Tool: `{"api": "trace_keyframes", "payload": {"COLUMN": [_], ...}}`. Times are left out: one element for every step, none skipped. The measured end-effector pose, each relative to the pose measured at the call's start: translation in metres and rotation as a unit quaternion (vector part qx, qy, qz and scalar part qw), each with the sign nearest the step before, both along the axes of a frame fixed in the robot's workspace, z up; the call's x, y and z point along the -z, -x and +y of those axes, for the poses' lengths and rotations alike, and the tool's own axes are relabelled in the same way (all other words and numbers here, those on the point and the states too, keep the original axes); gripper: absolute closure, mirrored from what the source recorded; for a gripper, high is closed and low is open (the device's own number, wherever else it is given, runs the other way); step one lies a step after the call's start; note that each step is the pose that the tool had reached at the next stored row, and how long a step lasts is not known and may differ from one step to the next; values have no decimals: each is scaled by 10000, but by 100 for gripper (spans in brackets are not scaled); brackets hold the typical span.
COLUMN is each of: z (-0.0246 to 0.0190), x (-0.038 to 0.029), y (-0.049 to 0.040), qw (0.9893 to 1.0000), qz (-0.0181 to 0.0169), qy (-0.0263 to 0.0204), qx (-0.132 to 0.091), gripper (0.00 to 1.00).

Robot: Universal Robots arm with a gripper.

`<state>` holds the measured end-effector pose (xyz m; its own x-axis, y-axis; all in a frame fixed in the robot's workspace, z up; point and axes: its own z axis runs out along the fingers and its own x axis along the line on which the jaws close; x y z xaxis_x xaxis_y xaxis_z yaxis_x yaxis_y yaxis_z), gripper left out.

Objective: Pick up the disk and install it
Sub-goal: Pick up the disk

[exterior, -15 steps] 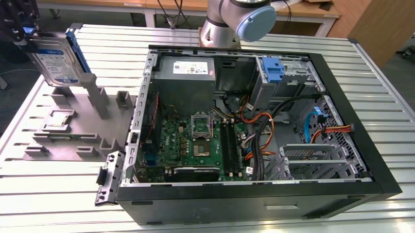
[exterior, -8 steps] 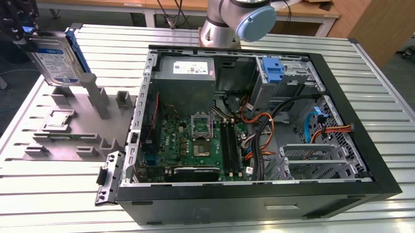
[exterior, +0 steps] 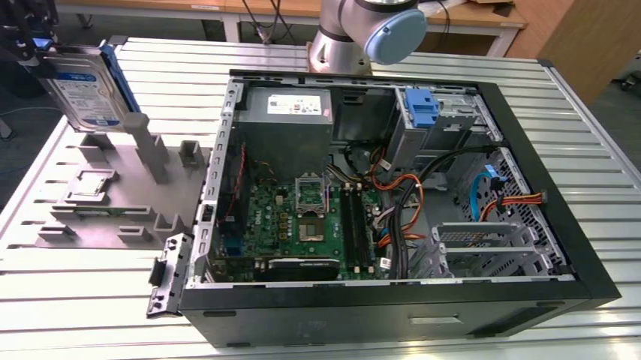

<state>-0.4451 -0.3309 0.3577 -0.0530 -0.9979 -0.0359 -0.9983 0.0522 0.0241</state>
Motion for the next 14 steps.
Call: {"api": "trace_keyframes", "payload": {"z": [0, 0, 0, 0, 0, 0, 0, 0, 0, 0, 0, 0, 0, 0], "x": [-6, -12, -17, -23, -29, -34, -39, -45, -50, -53, -56, -59, -62, -65], "y": [0, 0, 1, 0, 0, 0, 0, 1, 0, 0, 0, 0, 0, 0], "qw": [10000, 10000, 10000, 10000, 10000, 10000, 10000, 10000, 10000, 10000, 10000, 10000, 10000, 10000], "qz": [0, 0, -1, 0, 0, 0, 0, 0, 0, 0, -1, -1, 0, 0], "qy": [0, 0, 0, 0, 0, 0, 0, 0, 0, 0, 0, -1, 0, 0], "qx": [0, 0, 0, 0, 0, 0, 0, 0, 0, 0, 0, 0, 0, 0], "gripper": [64, 64, 64, 64, 64, 64, 64, 64, 64, 64, 64, 64, 64, 64]}}
